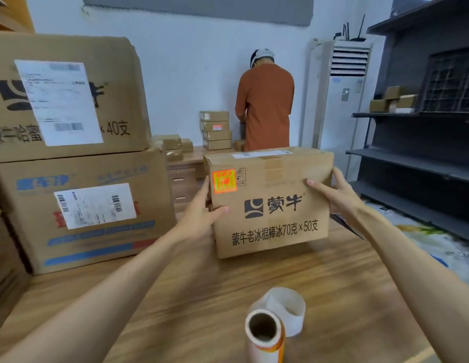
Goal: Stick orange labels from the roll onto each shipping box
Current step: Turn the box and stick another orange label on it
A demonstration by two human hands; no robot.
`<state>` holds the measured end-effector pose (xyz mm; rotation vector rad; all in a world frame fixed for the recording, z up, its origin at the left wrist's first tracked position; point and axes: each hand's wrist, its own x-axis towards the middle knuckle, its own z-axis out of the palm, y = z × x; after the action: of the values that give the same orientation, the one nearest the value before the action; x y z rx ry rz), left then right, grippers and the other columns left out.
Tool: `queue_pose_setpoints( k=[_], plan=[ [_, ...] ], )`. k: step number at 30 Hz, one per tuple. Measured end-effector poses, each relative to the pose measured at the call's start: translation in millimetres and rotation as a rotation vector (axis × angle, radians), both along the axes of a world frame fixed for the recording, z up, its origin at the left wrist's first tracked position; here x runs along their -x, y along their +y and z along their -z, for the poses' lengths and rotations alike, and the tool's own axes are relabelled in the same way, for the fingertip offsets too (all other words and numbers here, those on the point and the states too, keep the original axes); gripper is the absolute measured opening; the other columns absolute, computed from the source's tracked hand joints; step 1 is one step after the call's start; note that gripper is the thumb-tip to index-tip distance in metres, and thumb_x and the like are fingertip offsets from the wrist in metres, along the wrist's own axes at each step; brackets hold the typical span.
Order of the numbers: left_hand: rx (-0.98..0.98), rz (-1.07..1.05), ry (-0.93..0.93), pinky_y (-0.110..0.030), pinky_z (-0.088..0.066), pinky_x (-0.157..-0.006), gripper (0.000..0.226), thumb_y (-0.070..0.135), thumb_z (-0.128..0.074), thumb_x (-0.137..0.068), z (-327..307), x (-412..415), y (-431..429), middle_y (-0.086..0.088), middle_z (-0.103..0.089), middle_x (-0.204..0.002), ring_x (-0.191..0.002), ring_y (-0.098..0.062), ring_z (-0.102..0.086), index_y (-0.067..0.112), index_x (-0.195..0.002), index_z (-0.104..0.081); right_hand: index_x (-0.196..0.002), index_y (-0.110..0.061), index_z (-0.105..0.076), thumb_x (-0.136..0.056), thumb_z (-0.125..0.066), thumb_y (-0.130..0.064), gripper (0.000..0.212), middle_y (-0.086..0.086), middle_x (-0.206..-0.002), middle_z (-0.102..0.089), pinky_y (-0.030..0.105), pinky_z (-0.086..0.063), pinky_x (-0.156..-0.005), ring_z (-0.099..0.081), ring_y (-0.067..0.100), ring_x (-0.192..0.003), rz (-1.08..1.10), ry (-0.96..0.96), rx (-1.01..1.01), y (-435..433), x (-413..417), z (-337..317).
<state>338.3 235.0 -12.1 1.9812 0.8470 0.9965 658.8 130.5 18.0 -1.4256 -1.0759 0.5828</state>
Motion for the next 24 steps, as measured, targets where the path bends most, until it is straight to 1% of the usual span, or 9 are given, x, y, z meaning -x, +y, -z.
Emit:
queue_pose_setpoints(
  k=[3, 5, 7, 9, 12, 14, 19, 22, 24],
  plan=[
    [-0.018, -0.011, -0.026, 0.003, -0.041, -0.085, 0.083, 0.009, -0.067, -0.096, 10, -26, 29, 0.012, -0.054, -0.146, -0.113, 0.020, -0.053, 0.033, -0.161, -0.021, -0.134, -0.034, -0.037, -0.084, -0.078, -0.025, 0.066, 0.006, -0.130, -0.056, 0.042, -0.055, -0.079, -0.060, 0.027, -0.112, -0.013, -0.001, 0.018, 25, -21, 6],
    [-0.016, -0.020, -0.048, -0.006, -0.044, -0.096, 0.088, 0.007, -0.068, -0.095, 18, -42, 45, 0.011, -0.052, -0.149, -0.116, 0.018, -0.054, 0.032, -0.162, -0.016, -0.139, -0.028, -0.035, -0.083, -0.077, -0.013, 0.071, 0.007, -0.130, -0.056, 0.040, -0.054, -0.077, -0.059, 0.027, -0.113, 0.004, 0.006, 0.020, 43, -36, 14],
    [-0.017, -0.036, -0.058, -0.020, -0.044, -0.108, 0.092, 0.007, -0.069, -0.094, 24, -57, 55, 0.012, -0.047, -0.154, -0.122, 0.017, -0.051, 0.033, -0.162, -0.013, -0.143, -0.018, -0.035, -0.081, -0.078, -0.008, 0.076, 0.008, -0.132, -0.056, 0.048, -0.054, -0.089, -0.059, 0.027, -0.114, 0.068, 0.007, 0.040, 61, -52, 25],
    [-0.027, -0.055, -0.050, -0.022, -0.041, -0.111, 0.094, 0.011, -0.071, -0.094, 28, -70, 64, 0.012, -0.040, -0.159, -0.128, 0.014, -0.047, 0.034, -0.162, -0.011, -0.141, -0.009, -0.039, -0.079, -0.080, -0.008, 0.074, 0.011, -0.135, -0.056, 0.047, -0.051, -0.096, -0.058, 0.027, -0.114, 0.136, 0.005, 0.064, 76, -65, 34],
    [-0.047, -0.104, -0.017, -0.035, -0.040, -0.115, 0.095, 0.019, -0.073, -0.092, 32, -87, 74, 0.007, -0.043, -0.157, -0.137, -0.006, -0.046, 0.041, -0.161, -0.011, -0.138, -0.007, -0.041, -0.082, -0.078, -0.010, 0.067, 0.011, -0.134, -0.055, 0.035, -0.049, -0.083, -0.056, 0.024, -0.110, 0.156, -0.008, 0.068, 88, -80, 42],
    [-0.019, -0.127, 0.005, -0.034, -0.041, -0.113, 0.096, 0.022, -0.070, -0.095, 34, -94, 77, 0.006, -0.051, -0.152, -0.134, -0.009, -0.050, 0.043, -0.160, -0.004, -0.139, -0.010, -0.040, -0.084, -0.077, -0.016, 0.067, 0.011, -0.131, -0.055, 0.031, -0.048, -0.078, -0.056, 0.025, -0.109, 0.164, -0.044, 0.082, 93, -85, 47],
    [0.010, -0.157, 0.051, -0.034, -0.036, -0.112, 0.096, 0.025, -0.065, -0.098, 37, -104, 74, 0.003, -0.053, -0.149, -0.138, -0.017, -0.047, 0.043, -0.160, 0.006, -0.143, -0.003, -0.035, -0.087, -0.076, -0.025, 0.072, 0.015, -0.140, -0.051, 0.039, -0.049, -0.096, -0.054, 0.031, -0.122, 0.238, -0.082, 0.144, 100, -89, 55],
    [-0.006, -0.116, 0.086, -0.034, -0.038, -0.111, 0.085, 0.019, -0.062, -0.100, 27, -95, 62, 0.015, -0.048, -0.148, -0.130, -0.011, -0.051, 0.039, -0.161, -0.006, -0.141, -0.002, -0.035, -0.086, -0.075, -0.036, 0.076, 0.016, -0.139, -0.051, 0.046, -0.047, -0.102, -0.052, 0.034, -0.125, 0.350, -0.184, 0.212, 92, -86, 52],
    [-0.030, -0.143, 0.147, -0.035, -0.034, -0.112, 0.079, 0.024, -0.061, -0.102, 17, -80, 51, 0.011, -0.039, -0.154, -0.132, -0.012, -0.048, 0.033, -0.162, -0.010, -0.134, -0.002, -0.040, -0.085, -0.074, -0.043, 0.072, 0.018, -0.134, -0.050, 0.052, -0.047, -0.098, -0.051, 0.037, -0.122, 0.469, -0.348, 0.231, 80, -80, 46]
  ],
)
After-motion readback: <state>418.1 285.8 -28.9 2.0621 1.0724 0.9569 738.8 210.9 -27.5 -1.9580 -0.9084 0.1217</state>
